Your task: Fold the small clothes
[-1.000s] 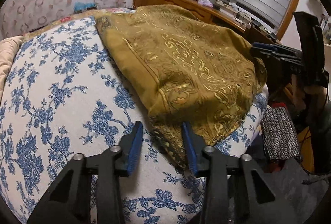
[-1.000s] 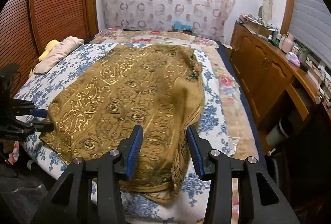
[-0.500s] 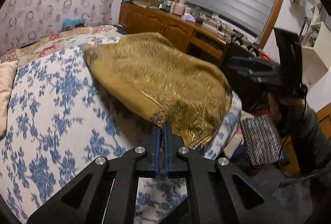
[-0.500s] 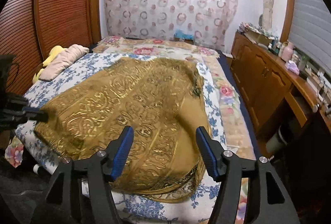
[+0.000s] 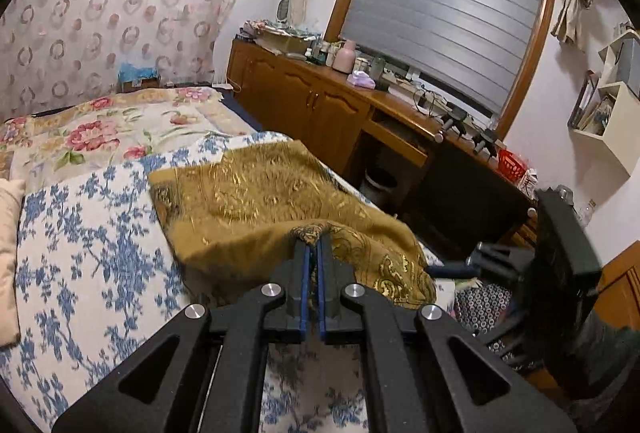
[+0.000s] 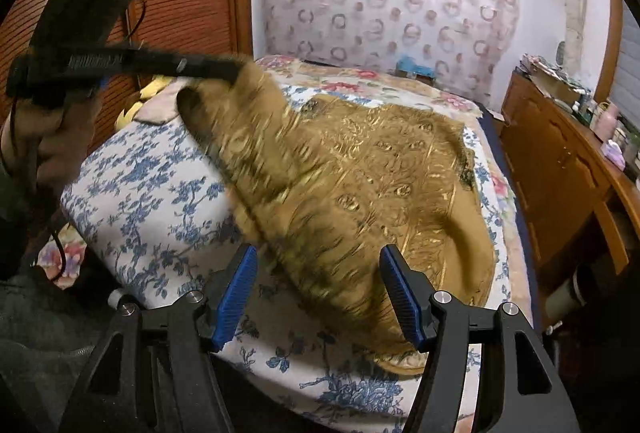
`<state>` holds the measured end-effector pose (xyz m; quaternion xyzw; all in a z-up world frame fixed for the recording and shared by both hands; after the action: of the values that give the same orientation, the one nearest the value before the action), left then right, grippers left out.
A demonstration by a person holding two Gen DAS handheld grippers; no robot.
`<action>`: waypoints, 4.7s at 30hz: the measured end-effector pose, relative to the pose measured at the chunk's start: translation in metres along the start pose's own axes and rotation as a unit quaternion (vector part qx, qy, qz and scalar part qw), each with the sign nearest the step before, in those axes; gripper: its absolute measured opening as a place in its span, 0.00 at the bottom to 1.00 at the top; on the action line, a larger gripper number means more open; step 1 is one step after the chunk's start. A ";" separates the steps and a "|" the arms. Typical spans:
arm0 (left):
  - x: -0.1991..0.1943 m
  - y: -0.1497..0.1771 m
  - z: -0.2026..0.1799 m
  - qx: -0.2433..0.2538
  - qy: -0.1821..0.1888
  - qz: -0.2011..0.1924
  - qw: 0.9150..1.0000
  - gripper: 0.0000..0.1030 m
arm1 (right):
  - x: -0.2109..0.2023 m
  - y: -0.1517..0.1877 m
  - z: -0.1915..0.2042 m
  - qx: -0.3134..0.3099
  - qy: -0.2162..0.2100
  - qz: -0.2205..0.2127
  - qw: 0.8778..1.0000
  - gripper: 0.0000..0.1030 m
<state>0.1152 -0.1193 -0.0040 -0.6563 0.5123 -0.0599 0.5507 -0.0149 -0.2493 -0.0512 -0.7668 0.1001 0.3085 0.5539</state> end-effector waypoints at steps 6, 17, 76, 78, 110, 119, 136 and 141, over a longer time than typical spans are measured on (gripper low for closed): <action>0.004 -0.006 0.012 -0.001 -0.014 -0.006 1.000 0.03 | 0.024 0.013 -0.022 0.003 0.025 0.039 0.999 0.64; 0.009 -0.024 0.056 -0.016 -0.047 -0.025 0.998 0.03 | 0.045 -0.039 -0.076 0.002 0.048 -0.008 0.999 0.07; 0.123 -0.039 0.231 -0.112 -0.111 0.101 0.982 0.66 | 0.228 -0.150 -0.162 0.125 0.050 0.111 0.985 0.62; 0.125 -0.041 0.231 -0.108 -0.111 0.101 0.983 0.66 | 0.235 -0.151 -0.164 0.137 0.039 0.116 0.983 0.63; -0.045 -0.068 0.154 -0.049 -0.100 -0.085 0.990 0.07 | 0.146 -0.205 -0.113 0.074 -0.047 -0.096 0.992 0.10; -0.155 -0.027 0.193 -0.087 -0.203 -0.143 0.965 0.07 | 0.170 -0.280 -0.012 -0.025 -0.119 -0.129 0.984 0.10; -0.226 0.100 0.294 -0.233 -0.324 -0.149 0.905 0.07 | 0.296 -0.400 0.203 -0.225 -0.178 -0.114 0.951 0.11; -0.228 0.115 0.303 -0.249 -0.336 -0.137 0.898 0.07 | 0.336 -0.410 0.240 -0.223 -0.181 -0.095 0.953 0.14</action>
<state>0.1336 0.2646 -0.1010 -0.8169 0.1994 0.2189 0.4950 0.3667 0.1824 0.0282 -0.8082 -0.1470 0.4024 0.4042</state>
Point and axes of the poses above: each gripper's, at about its wrist camera, not at the fingertips, and x roughly the way its jaws point, z to its left, y to its underside, the point moved 4 cm from there along x, roughly the way its jaws point, and after that the axes turned 10 degrees about y, right-handed, at the moved point
